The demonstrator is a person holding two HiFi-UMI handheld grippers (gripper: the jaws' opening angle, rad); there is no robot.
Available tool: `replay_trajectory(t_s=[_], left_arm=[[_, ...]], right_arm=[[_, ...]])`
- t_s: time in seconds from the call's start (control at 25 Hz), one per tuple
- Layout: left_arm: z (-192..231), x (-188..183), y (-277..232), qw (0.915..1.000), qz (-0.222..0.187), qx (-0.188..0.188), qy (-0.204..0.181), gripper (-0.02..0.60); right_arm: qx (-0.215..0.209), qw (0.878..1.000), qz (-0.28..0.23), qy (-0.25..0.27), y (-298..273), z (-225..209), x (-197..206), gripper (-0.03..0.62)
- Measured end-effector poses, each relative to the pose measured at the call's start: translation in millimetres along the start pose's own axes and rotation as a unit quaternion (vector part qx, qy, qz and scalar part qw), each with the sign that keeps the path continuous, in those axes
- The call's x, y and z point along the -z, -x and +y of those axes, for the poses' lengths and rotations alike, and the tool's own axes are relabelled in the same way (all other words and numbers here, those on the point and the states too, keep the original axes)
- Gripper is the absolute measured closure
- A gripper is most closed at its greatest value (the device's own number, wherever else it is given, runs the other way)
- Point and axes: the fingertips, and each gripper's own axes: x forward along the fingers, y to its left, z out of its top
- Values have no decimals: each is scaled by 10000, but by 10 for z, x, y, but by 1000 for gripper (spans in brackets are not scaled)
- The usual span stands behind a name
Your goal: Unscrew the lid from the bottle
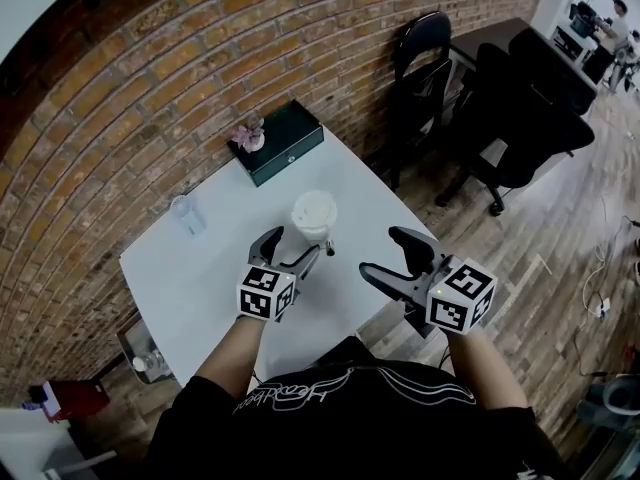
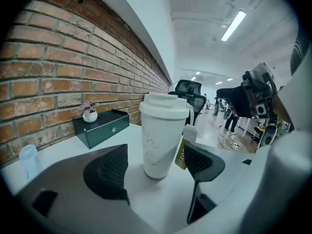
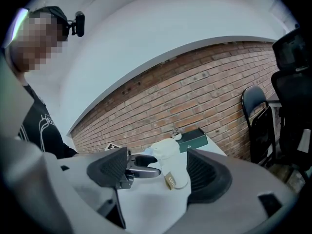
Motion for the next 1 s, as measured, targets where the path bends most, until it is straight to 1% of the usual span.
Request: replay_trajectory(t_s=[0.16,0.24,0.44,0.64,0.72,0.88,1.0], left_arm=[[22,-15,-141,9997,-72,13,-254,220],[5,-18,-174,9992,-122,91,-359,220],[-58,-33,-280,9981,-339,347,-371,219],[-115,-45,-384,9967,-594,471,-288,219],[-124,-24,-420,9967,-595,464,-288,221],[-112,56,-473,9977,-509,248,-381,226],[-112,60,-480,9976,-551,195,-365,232]], right_arm=[[-163,9996,214,30,-135,-89,2,244],[-255,9992,306,53,-206,-128,3,246],[-421,9977,492,201,-416,-268,2,246],[-534,9947,658,586,-683,-290,0,244],[-558,9937,677,693,-788,-272,-6,246],[-536,9906,750,1006,-992,-234,0,244],[-537,9878,789,1234,-1119,-183,13,245]])
